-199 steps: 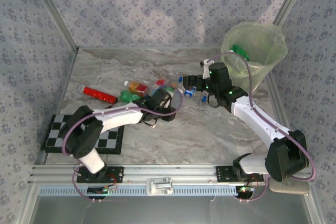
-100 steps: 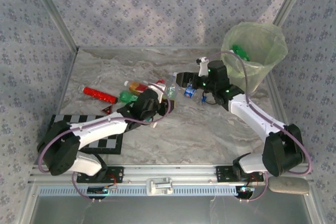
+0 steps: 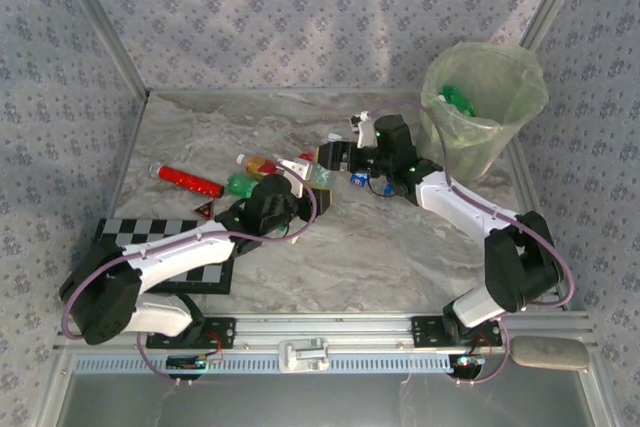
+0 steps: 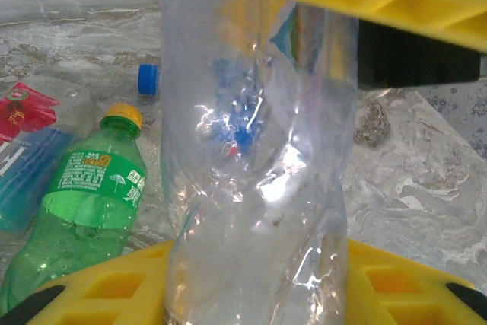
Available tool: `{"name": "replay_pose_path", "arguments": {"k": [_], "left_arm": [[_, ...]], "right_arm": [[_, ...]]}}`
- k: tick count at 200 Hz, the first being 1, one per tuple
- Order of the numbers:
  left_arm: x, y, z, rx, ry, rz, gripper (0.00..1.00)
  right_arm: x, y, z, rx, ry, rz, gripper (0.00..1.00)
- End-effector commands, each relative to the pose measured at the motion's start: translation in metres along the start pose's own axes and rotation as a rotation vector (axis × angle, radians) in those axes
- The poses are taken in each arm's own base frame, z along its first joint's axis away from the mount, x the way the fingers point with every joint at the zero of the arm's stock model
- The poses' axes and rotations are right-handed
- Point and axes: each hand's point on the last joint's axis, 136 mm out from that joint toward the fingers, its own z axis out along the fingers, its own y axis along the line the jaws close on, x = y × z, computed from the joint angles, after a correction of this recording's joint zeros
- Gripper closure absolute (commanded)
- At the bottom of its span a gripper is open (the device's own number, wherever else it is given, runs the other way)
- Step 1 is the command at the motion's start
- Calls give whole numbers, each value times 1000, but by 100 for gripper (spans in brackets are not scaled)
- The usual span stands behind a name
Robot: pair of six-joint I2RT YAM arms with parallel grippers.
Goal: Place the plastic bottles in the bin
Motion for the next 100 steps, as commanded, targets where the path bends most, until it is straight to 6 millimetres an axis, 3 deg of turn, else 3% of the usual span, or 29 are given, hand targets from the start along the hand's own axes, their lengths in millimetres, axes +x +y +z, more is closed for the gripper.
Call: {"name": "replay_pose_path", "arguments": {"k": [1,57,100], "left_arm": [[-17,-9,-5,41,-53,-8,55],[-15,-7,-6,34,-52,-11,52],[-19,3,-13,-18,-84,-24,29]], "right_arm": [[-8,18,6,-85,-1,17,22],[-9,22,9,-109,6,36,40],[-14,17,3,-72,-3,18,45]]}}
